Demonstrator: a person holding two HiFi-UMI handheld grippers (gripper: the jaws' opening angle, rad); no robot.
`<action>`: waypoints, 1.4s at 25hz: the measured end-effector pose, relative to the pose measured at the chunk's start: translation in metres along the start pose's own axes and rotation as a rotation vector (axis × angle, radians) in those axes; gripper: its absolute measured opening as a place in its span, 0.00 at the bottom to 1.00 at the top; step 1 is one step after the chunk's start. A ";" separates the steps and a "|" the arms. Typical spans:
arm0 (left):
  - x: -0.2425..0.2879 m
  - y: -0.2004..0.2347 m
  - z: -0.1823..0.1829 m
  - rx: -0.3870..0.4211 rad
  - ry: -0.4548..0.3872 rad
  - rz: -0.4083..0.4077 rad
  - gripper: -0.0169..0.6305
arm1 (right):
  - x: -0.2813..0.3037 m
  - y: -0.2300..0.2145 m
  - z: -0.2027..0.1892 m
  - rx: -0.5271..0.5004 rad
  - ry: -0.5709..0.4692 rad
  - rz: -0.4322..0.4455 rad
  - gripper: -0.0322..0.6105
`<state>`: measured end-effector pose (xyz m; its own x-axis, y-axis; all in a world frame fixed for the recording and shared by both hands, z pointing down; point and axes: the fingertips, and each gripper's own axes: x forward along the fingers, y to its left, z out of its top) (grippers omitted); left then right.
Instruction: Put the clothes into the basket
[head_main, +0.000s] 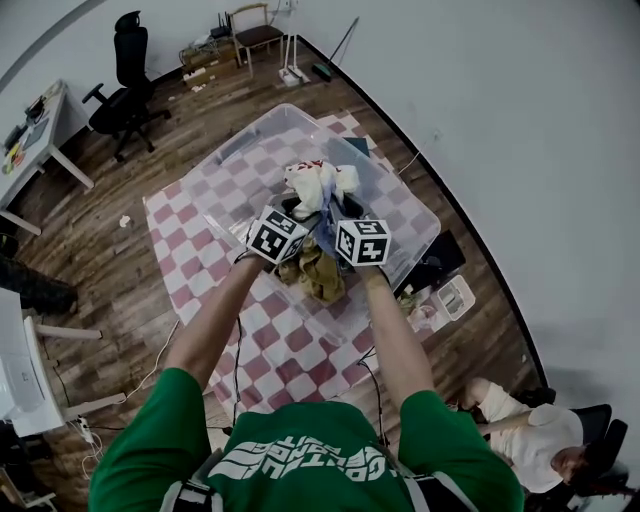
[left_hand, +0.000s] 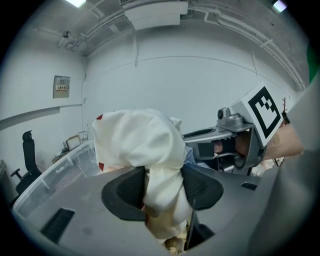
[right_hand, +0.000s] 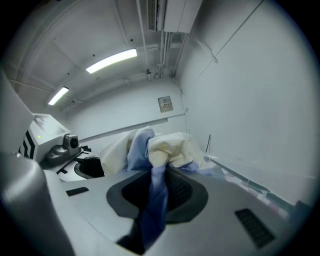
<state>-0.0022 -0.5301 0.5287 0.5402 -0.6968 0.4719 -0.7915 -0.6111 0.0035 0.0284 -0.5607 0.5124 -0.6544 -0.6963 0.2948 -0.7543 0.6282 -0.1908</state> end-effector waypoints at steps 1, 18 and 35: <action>0.007 0.001 -0.010 0.012 0.049 -0.004 0.33 | 0.006 -0.004 -0.013 0.012 0.032 -0.008 0.15; 0.091 -0.005 -0.150 0.216 0.592 -0.105 0.33 | 0.051 -0.036 -0.170 0.150 0.578 -0.107 0.15; 0.058 0.021 -0.113 0.271 0.502 0.051 0.42 | 0.011 -0.038 -0.133 0.190 0.534 -0.170 0.32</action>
<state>-0.0196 -0.5409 0.6554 0.2487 -0.5043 0.8270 -0.6752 -0.7024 -0.2253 0.0566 -0.5462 0.6474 -0.4442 -0.4796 0.7567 -0.8745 0.4157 -0.2499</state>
